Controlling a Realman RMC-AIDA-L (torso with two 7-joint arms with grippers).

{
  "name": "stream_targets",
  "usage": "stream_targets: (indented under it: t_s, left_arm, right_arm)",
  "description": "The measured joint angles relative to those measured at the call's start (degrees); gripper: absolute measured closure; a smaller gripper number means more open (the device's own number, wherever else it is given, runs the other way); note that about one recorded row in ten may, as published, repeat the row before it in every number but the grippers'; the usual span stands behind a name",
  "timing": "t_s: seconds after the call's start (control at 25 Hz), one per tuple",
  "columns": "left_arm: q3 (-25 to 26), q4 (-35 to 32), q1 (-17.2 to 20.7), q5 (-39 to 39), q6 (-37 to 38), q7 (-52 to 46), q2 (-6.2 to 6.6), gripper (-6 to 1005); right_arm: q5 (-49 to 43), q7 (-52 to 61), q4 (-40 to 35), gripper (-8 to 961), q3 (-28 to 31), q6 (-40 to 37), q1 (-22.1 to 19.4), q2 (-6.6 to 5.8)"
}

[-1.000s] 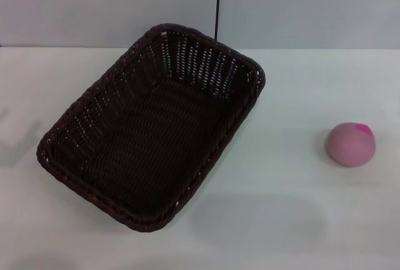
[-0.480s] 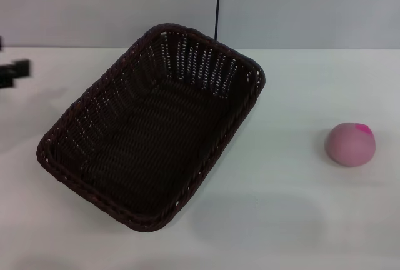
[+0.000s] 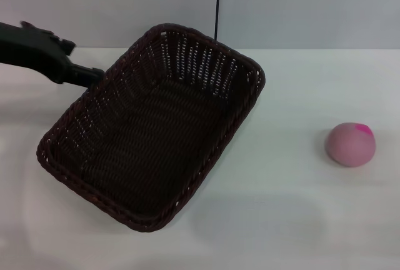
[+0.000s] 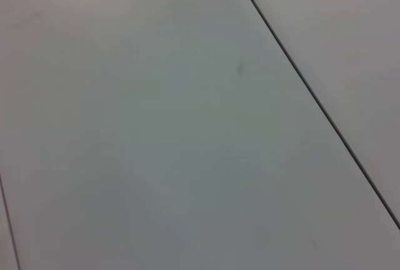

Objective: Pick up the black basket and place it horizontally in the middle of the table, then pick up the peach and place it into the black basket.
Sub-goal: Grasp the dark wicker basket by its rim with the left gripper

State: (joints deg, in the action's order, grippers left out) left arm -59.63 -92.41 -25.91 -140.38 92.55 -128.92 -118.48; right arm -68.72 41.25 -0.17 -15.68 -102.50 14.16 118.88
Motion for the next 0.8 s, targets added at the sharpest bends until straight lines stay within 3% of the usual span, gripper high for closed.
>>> stream_targets:
  t_s: [0.32,0.8]
  left_arm:
    - [-6.2,6.6,-4.3,-5.9,-0.2,-4.1,-0.16,322]
    - [-7.5,13.9,-5.5,-6.4,-2.1,-5.0,-0.1,350]
  right_arm:
    - [0.1,2.8,-2.4,256,0.1,0.2,0.3,-0.05]
    - [0.1,2.9,-3.4,256,0.0,1.4,0.8,-0.06]
